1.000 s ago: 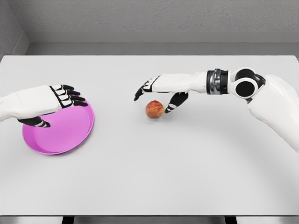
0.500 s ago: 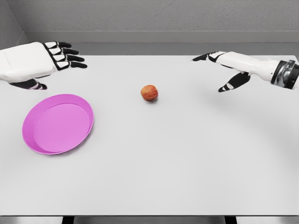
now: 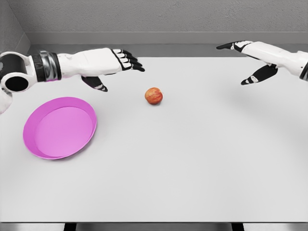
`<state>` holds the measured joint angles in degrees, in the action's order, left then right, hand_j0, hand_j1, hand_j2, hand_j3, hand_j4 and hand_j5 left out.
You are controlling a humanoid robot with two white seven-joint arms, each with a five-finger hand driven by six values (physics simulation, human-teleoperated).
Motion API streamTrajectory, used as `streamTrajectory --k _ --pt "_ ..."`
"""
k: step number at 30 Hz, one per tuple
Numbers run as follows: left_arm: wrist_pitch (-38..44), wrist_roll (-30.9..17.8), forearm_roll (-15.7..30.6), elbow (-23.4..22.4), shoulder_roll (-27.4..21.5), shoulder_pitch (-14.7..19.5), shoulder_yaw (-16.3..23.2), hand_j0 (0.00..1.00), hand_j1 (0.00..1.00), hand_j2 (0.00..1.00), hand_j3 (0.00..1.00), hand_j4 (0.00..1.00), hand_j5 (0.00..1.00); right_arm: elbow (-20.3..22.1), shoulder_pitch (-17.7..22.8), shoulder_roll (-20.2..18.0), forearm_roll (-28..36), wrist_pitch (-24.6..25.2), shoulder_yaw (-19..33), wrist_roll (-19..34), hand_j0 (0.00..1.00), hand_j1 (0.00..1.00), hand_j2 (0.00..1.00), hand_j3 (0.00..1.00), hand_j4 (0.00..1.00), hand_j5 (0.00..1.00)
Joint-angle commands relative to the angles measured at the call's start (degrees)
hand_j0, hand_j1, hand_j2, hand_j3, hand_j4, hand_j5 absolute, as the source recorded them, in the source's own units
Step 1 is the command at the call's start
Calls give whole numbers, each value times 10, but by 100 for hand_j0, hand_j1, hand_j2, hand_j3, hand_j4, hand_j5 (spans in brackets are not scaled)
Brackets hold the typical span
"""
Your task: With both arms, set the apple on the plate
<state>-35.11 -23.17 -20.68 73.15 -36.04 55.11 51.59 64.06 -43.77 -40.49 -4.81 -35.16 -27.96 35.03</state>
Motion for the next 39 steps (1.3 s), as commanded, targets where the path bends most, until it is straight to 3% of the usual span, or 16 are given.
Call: streamTrajectory --k 1,7,10,15,20,39 --pt "1 -1 2 -71 57 0 19 100 100 100 100 100 100 1 0 -1 4 2 0 0 100 100 100 100 100 100" --pt "1 -1 -5 -86 109 11 19 100 100 100 100 100 100 2 0 -1 4 2 -2 0 100 100 100 100 100 100" --pt "1 0 -64 -135 140 23 19 100 100 100 100 100 100 3 0 -1 4 2 -2 0 100 100 100 100 100 100" --pt "1 0 -74 -139 154 22 20 100 100 100 100 100 100 7 0 -1 4 2 -3 0 100 100 100 100 100 100" --pt "1 0 -77 -189 177 23 20 100 100 100 100 100 100 8 1 -1 4 2 -3 0 100 100 100 100 100 100" --pt "1 1 -107 -204 195 22 25 95 95 95 95 95 95 8 0 0 4 2 -17 0 100 100 100 100 100 100"
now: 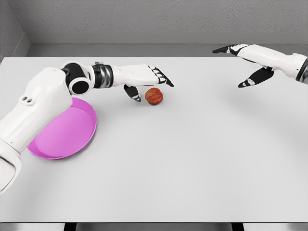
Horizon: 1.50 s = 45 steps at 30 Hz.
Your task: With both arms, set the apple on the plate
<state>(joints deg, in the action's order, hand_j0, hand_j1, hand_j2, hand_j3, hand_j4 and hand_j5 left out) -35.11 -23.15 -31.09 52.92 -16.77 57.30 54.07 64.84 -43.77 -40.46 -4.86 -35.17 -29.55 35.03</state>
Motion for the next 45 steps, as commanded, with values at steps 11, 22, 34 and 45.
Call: streamTrajectory --k 11,22,34,45 --pt "1 1 -15 -18 8 0 -1 95 95 95 95 95 95 5 -1 -1 4 2 -5 0 100 100 100 100 100 100" --pt "1 5 -19 -49 30 0 -1 95 95 95 95 95 95 13 -3 -1 5 2 -5 0 100 100 100 100 100 100" --pt "1 5 -56 -49 33 0 -1 83 83 83 83 83 83 15 -2 1 5 2 -9 0 100 100 100 100 100 100" --pt "1 6 -69 -59 43 -1 -1 83 83 83 83 83 83 18 -3 0 4 2 -10 0 100 100 100 100 100 100"
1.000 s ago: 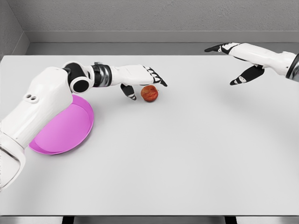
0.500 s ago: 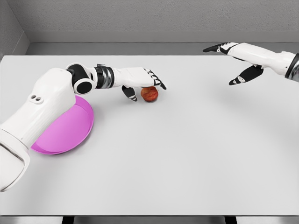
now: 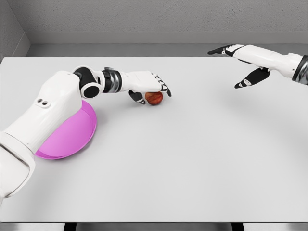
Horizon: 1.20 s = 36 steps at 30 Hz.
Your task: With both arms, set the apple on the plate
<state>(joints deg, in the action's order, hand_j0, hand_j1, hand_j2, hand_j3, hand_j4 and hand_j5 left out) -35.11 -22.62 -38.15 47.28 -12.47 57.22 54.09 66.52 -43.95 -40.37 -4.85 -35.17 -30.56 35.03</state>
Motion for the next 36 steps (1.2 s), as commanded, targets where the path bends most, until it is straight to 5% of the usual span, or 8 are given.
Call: streamTrajectory --k 1,13,24,28,33,36 --pt "1 -1 2 -3 -1 0 -1 80 80 80 80 80 80 1 0 -1 5 2 0 0 100 100 100 100 100 100" --pt "1 -2 0 -2 -2 -3 -1 55 55 55 55 55 55 1 0 -1 4 2 0 0 100 100 100 100 100 100" --pt "1 -1 35 9 -30 12 -2 45 45 45 45 45 45 1 -2 -1 5 2 0 0 100 100 100 100 100 100" --pt "1 -1 128 97 -137 13 -2 37 37 37 37 37 37 1 -3 -1 5 2 0 0 100 100 100 100 100 100" --pt "1 -1 243 265 -353 1 -3 36 36 36 36 36 36 1 -5 -1 5 2 0 0 100 100 100 100 100 100" --pt "1 -2 259 287 -432 -26 -7 36 36 36 36 36 36 1 -4 -1 5 2 0 0 100 100 100 100 100 100"
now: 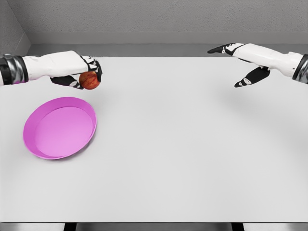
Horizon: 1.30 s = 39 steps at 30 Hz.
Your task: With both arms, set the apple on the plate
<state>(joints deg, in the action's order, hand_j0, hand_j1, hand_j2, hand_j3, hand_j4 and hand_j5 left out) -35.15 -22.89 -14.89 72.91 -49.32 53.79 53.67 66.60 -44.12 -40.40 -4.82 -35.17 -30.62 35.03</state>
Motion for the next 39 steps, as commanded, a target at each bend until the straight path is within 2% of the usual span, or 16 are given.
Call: streamTrajectory --k 1,4,9,10,11,12,13,14,16,18,19,21,23,28,37,39 --pt "2 -1 27 30 -79 0 -6 36 36 36 36 36 36 0 -1 0 4 2 0 0 100 100 100 100 100 100" --pt "2 -2 27 31 -99 -19 -5 37 37 37 37 37 37 7 -13 -1 3 2 0 0 100 100 100 100 100 100" --pt "2 -4 22 30 -96 -35 -3 45 45 45 45 45 45 20 -13 3 3 2 -12 0 100 100 100 100 100 100" --pt "2 -4 23 29 -95 -35 -3 50 50 50 50 50 50 21 -13 3 3 2 -12 0 100 100 100 100 100 100" --pt "2 -4 23 29 -95 -37 -3 62 62 62 62 62 62 21 -13 3 3 2 -12 0 100 100 100 100 100 100" --pt "2 -1 28 25 -96 -37 -4 85 85 85 85 85 85 21 -13 3 3 2 -12 0 100 100 100 100 100 100" --pt "2 1 33 24 -97 -36 -6 99 99 99 99 99 99 22 -13 3 4 2 -12 0 100 100 100 100 100 100" --pt "2 2 60 17 -97 -35 -7 100 100 100 100 100 100 22 -12 3 3 2 -12 0 100 100 100 100 100 100" --pt "2 0 73 -13 -92 -31 -9 100 100 100 100 100 100 27 -13 -2 3 2 -12 0 100 100 100 100 100 100" --pt "2 1 76 -56 -85 -28 -40 100 100 100 100 100 100 45 -13 -19 4 2 -9 0 100 100 100 100 100 100" --pt "2 0 75 -95 -62 -22 -46 100 100 100 100 100 100 51 -11 -18 4 2 -9 0 100 100 100 100 100 100" --pt "2 -2 70 -221 9 2 -46 100 100 100 100 100 100 51 -8 -18 4 2 -9 0 100 100 100 100 100 100" --pt "2 -2 68 -276 42 4 -46 100 100 100 100 100 100 50 -8 -20 4 2 -8 0 100 100 100 100 100 100" --pt "2 -3 43 -279 77 0 -44 100 100 100 100 100 100 50 -11 -21 6 2 -7 0 100 100 100 100 100 100" --pt "2 -3 43 -280 76 1 -47 100 100 100 100 100 100 48 -5 -34 7 2 3 0 100 100 100 100 100 100" --pt "2 -3 43 -298 77 2 -47 100 100 100 100 100 100 48 -5 -38 8 2 3 0 100 100 100 100 100 100"
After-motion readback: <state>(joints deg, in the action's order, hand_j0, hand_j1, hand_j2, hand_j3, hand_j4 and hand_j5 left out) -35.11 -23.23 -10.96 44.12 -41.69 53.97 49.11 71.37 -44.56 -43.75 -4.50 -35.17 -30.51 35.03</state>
